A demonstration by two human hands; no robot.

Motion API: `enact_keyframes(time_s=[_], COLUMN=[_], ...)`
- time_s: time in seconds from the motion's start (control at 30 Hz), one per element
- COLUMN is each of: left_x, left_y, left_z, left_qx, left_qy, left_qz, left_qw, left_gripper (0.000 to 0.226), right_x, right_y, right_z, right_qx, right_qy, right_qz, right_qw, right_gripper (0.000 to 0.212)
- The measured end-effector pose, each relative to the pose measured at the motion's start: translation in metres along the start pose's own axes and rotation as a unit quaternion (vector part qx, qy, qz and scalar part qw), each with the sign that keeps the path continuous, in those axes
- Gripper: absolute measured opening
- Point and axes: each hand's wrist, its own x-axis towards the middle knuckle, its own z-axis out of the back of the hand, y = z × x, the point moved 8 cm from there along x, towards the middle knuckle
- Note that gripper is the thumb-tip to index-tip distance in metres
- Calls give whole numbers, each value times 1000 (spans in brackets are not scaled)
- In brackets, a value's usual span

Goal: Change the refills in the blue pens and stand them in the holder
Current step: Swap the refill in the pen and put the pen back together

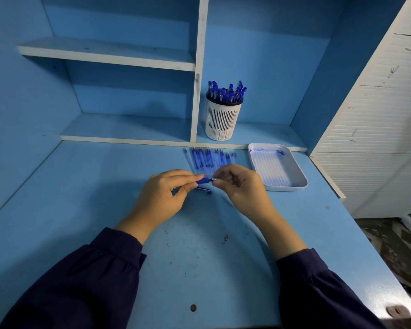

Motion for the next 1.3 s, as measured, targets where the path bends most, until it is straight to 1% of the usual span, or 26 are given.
enact_keyframes(time_s=[0.07,0.13,0.17,0.27,0.33,0.4,0.5,0.6,0.7,0.87,1.0,1.13,1.23,1.3], left_x=[0,0,1,1,0,0,0,0,-1,-1,-1,0,0,0], left_y=[1,4,6,13,17,19,21,20,20,17,15,14,10,10], left_z=[1,3,5,9,10,11,10,9,7,5,4,3,1,2], left_qx=[2,-3,-6,0,4,10,16,18,17,6,6,6,7,6], left_qy=[0,-10,-19,-39,-41,-38,-30,-25,-17,-7,-1,4,11,6], left_qz=[14,30,39,72,91,99,105,106,108,104,93,86,70,71], left_qw=[1000,1000,999,997,995,994,994,994,994,994,996,996,997,997], left_gripper=[24,25,25,24,24,24,24,24,25,25,26,25,25,25], right_x=[0,0,0,-2,-3,-3,-3,-3,-2,3,3,3,1,-1], right_y=[-3,-7,-8,-13,-17,-17,-12,-11,-11,-14,-13,-10,-7,-7], right_z=[-1,-1,-1,-4,-10,-17,-22,-23,-16,11,20,17,5,0], right_qx=[36,65,60,-17,-60,-91,-127,-141,-117,-14,25,29,38,41], right_qy=[-10,-13,-12,17,49,74,85,83,60,-48,-80,-71,-21,-4], right_qz=[-24,-41,-44,-43,-42,-23,17,33,13,-39,-48,-40,-36,-37], right_qw=[999,997,997,999,996,993,988,986,991,998,995,996,998,998], right_gripper=[6,13,16,19,18,18,18,18,15,23,17,16,12,10])
